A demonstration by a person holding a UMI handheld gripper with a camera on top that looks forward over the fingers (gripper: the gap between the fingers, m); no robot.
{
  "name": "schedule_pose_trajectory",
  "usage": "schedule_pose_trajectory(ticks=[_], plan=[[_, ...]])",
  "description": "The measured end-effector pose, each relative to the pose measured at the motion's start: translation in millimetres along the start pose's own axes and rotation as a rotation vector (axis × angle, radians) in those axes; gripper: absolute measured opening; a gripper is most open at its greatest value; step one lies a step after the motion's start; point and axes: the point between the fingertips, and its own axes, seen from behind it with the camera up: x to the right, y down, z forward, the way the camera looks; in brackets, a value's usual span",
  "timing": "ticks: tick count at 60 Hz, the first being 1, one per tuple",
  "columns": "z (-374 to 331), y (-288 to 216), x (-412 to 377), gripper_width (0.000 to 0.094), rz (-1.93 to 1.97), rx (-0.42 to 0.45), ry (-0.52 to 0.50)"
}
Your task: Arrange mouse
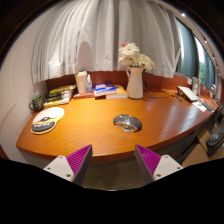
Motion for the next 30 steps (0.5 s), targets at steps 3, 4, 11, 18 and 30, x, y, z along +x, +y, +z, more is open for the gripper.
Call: schedule_pose_trajectory(ticks=[3,4,11,18,30], plan=[[19,-4,15,0.0861,-0.020,-0.004,0.002],[25,-5,20,0.0857,-0.024,-0.005,0.002],[72,-15,45,0.0846,-0.044,-0.010,-0.023],[117,-22,62,0.0848,-0.066,-0.036,-0.054],[168,-43,76,0.0860,-0.051,-0.072,-0.121]])
